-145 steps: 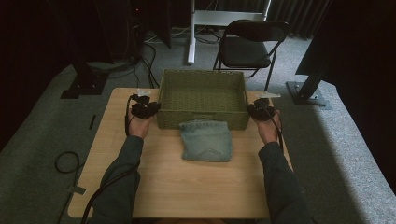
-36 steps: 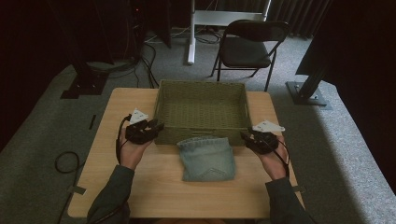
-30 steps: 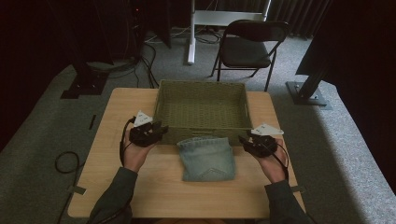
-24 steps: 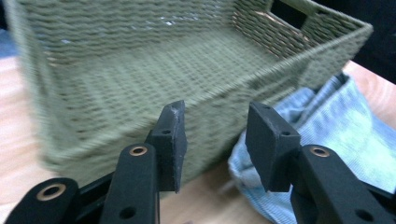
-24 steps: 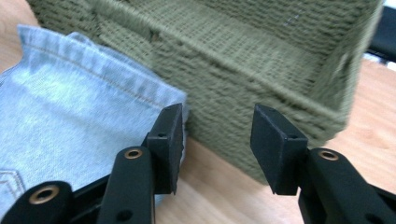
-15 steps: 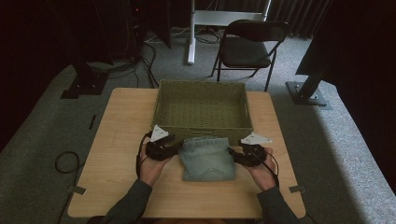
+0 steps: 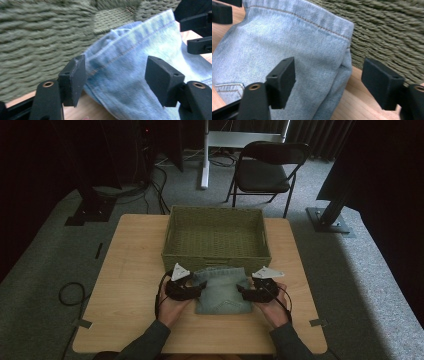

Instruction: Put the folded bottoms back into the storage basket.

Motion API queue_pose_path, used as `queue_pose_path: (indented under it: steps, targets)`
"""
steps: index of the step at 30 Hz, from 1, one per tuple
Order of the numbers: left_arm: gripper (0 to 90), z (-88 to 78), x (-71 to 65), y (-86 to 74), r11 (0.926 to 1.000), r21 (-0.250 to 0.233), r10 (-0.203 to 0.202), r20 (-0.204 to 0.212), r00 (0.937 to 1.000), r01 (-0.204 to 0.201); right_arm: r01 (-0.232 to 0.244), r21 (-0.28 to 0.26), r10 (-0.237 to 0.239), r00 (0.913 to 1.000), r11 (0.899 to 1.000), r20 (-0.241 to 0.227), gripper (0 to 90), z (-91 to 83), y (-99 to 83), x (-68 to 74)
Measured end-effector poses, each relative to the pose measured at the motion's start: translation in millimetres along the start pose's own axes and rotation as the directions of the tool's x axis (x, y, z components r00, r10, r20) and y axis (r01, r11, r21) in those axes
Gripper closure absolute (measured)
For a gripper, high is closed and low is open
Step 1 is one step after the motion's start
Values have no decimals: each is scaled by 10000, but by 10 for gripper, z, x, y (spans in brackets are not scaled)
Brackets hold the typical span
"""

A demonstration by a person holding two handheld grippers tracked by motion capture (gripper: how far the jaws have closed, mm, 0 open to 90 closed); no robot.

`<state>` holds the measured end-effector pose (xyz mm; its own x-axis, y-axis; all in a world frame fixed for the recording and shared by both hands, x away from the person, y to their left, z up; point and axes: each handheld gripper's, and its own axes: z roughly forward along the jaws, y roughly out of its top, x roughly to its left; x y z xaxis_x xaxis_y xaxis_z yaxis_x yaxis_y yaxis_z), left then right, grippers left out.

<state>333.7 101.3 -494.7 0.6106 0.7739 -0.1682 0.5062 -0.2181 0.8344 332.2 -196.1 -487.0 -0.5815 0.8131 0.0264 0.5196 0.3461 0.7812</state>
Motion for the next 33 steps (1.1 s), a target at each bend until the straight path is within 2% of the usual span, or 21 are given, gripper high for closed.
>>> queue_pose_path:
  steps: [1,3,6,16,19,22,24,27,29,31,32,33]
  targets:
    - [301,18,-16,-13,10000,64,31,-16,10000,-30,-20,114,20,10000,9999,-34,234,25,-5,10]
    - [296,41,-27,-25,9999,156,22,6,10000,-22,-20,114,20,10000,9999,-34,234,25,-5,10]
    - [279,147,-37,-78,9983,584,-19,96,10000,14,-51,411,53,10000,9991,-34,215,105,-30,13]
    - [219,376,-10,-116,9922,1228,-233,97,9997,220,-293,997,293,9996,9946,14,187,305,-71,-18]
    - [212,418,2,-126,9909,1329,-228,180,9996,202,-271,1124,267,9996,9933,50,191,354,-79,-7]
    - [206,440,6,-131,9898,1410,-224,104,9997,207,-411,1206,419,9991,9918,-41,192,387,-87,-19]
    - [198,458,-12,-136,9894,1451,-12,-60,10000,20,-610,1292,634,9979,9897,-146,192,418,-102,-38]
    - [186,459,-16,-136,9891,1473,25,-117,9999,-7,-679,1360,716,9972,9884,-225,192,427,-110,-51]
    - [133,471,1,-143,9869,1591,-227,-349,9991,280,-761,1406,811,9962,9871,-306,188,431,-115,-62]
    - [132,488,30,-147,9848,1704,-334,-66,9994,340,-840,1445,900,9953,9859,-353,190,437,-119,-70]
    - [132,488,30,-147,9848,1704,-334,-66,9994,340,-852,1483,924,9948,9853,-421,192,442,-121,-74]
    - [133,496,45,-144,9822,1814,-516,70,9986,495,-922,1514,1003,9939,9842,-466,195,446,-123,-81]
